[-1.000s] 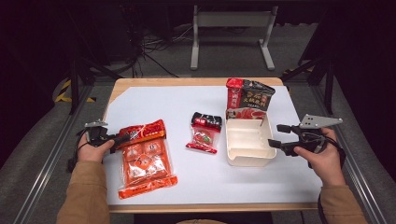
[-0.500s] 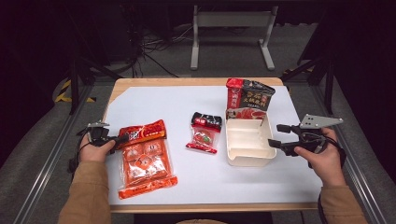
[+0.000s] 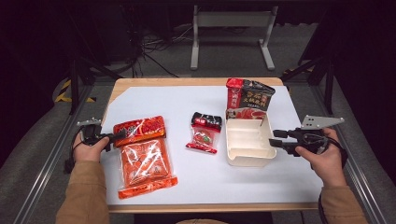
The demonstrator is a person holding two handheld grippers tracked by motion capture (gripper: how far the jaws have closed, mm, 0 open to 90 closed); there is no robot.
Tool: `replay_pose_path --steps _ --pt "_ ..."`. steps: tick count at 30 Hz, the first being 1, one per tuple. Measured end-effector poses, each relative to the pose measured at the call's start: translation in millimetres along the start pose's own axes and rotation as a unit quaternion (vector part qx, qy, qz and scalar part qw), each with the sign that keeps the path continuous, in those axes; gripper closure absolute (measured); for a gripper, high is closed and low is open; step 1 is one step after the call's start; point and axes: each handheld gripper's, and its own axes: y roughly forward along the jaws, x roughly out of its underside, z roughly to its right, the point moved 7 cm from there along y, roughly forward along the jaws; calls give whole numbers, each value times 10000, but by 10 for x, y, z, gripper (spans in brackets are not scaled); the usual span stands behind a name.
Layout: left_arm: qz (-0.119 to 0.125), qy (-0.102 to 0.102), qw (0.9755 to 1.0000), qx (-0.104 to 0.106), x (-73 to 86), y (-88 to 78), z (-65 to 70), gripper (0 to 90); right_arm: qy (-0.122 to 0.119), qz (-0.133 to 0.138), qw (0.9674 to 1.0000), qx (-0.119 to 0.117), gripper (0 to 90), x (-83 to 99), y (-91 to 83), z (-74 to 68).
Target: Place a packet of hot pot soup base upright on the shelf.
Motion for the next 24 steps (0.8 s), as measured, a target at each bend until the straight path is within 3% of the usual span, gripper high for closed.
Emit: replay_pose_path --steps 13,24 --pt "463 131 9986 203 -230 -253 268 900 57 -11 9998 -185 668 -40 -16 -80" --pt "788 690 9942 255 -421 -465 638 900 41 13 9997 -261 690 -87 -29 -135"
